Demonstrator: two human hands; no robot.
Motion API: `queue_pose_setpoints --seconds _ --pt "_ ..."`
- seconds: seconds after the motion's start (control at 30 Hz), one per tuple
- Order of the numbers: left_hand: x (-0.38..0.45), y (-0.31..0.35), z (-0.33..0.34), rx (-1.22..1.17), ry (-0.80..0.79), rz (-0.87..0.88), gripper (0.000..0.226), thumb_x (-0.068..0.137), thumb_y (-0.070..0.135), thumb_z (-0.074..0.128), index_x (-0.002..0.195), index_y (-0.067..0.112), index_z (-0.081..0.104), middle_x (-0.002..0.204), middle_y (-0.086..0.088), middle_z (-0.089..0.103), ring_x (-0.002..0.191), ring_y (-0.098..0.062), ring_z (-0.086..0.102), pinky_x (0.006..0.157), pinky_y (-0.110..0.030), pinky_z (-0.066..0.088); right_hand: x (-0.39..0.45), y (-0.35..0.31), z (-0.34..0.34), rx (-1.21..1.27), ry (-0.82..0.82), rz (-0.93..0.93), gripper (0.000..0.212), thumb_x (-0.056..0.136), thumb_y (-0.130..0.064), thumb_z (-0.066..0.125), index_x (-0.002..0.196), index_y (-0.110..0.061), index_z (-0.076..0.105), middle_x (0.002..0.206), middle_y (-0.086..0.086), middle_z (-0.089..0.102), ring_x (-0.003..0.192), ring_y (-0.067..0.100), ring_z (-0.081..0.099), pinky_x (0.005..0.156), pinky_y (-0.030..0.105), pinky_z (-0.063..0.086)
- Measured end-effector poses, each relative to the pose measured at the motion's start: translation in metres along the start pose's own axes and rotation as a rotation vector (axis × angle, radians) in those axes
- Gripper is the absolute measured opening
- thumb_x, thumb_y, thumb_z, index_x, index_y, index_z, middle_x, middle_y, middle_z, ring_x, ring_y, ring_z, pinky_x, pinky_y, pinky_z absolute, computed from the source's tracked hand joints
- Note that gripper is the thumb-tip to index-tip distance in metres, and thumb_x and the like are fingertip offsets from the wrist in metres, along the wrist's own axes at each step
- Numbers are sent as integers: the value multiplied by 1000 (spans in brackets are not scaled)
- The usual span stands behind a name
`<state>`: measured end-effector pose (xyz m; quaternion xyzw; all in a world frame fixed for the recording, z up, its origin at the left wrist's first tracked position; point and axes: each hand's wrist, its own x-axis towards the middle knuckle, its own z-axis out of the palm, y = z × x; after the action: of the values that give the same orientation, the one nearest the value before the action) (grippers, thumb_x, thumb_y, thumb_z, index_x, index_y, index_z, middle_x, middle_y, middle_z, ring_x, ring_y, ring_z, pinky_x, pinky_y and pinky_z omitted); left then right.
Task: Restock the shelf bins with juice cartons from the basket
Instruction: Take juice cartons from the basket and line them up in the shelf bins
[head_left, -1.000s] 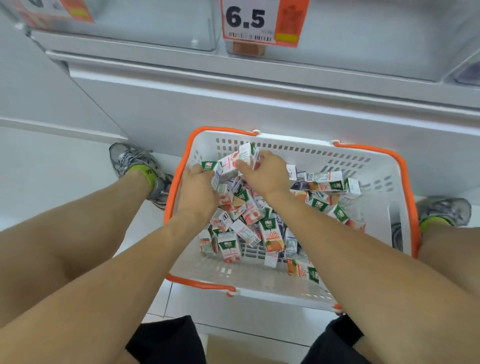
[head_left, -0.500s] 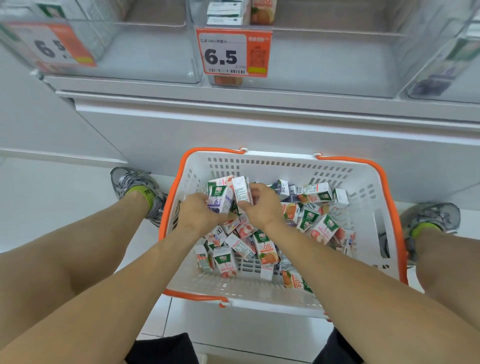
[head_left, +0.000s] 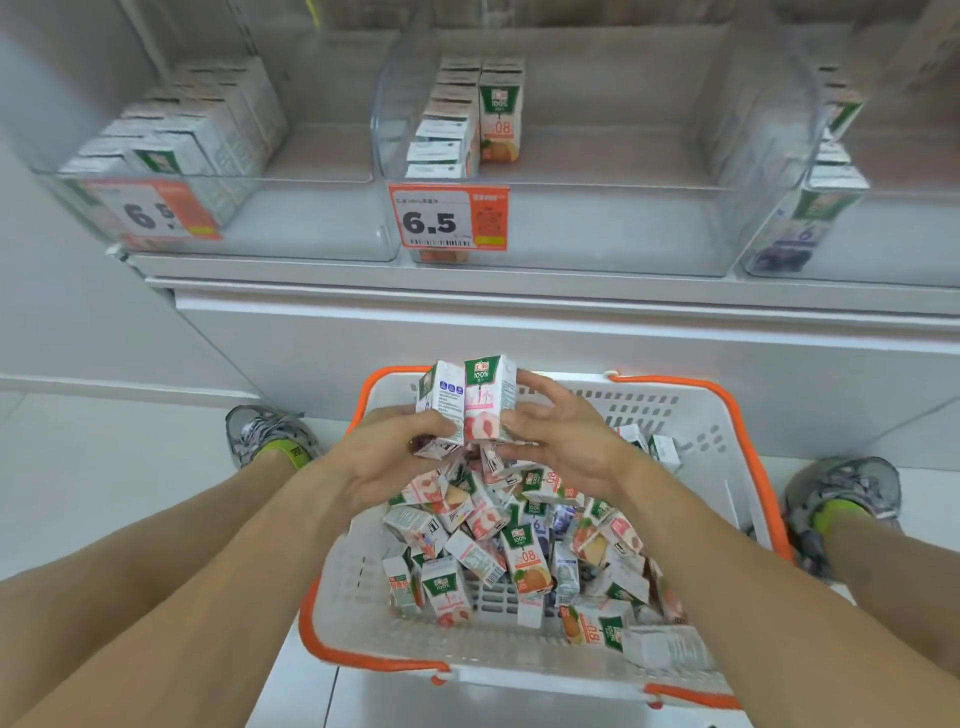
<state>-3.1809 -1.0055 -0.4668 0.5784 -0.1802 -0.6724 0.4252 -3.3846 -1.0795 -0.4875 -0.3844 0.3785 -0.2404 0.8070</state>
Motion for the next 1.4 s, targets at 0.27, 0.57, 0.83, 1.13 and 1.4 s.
queue_pose_setpoints --seconds 0.27,0.57,0.83,1.13,1.4 --pt "-53 65 -3 424 -63 246 56 76 -8 76 127 4 56 115 -16 71 106 -32 68 85 -38 59 -5 -71 61 -410 -15 -138 39 89 -19 72 120 -21 48 97 15 76 77 25 69 67 47 62" --pt "-95 116 -90 453 322 486 73 52 21 96 114 7 59 79 -3 70 68 -18 64 59 -28 54 27 -110 160 -416 94 -426 30 83 0 72 105 -11 54 91 9 76 81 28 73 72 41 62" --pt "-87 129 -131 265 574 742 55 70 6 86 113 20 55 80 -1 69 57 -3 58 55 -12 49 128 -186 293 -705 22 -831 32 78 -14 83 102 -13 61 93 5 75 78 14 69 74 33 59" --pt "-66 124 -122 178 431 802 52 68 6 74 105 34 51 72 8 64 53 -2 52 51 -12 45 203 -193 338 -1256 191 -659 35 65 -31 92 89 -16 72 85 -4 67 79 11 65 62 18 49" --pt "-56 127 -113 129 427 797 54 69 6 74 109 31 48 79 7 64 57 2 56 52 -10 44 209 -179 336 -1280 128 -579 7 79 -15 73 84 -12 75 91 5 75 94 23 70 88 40 58"
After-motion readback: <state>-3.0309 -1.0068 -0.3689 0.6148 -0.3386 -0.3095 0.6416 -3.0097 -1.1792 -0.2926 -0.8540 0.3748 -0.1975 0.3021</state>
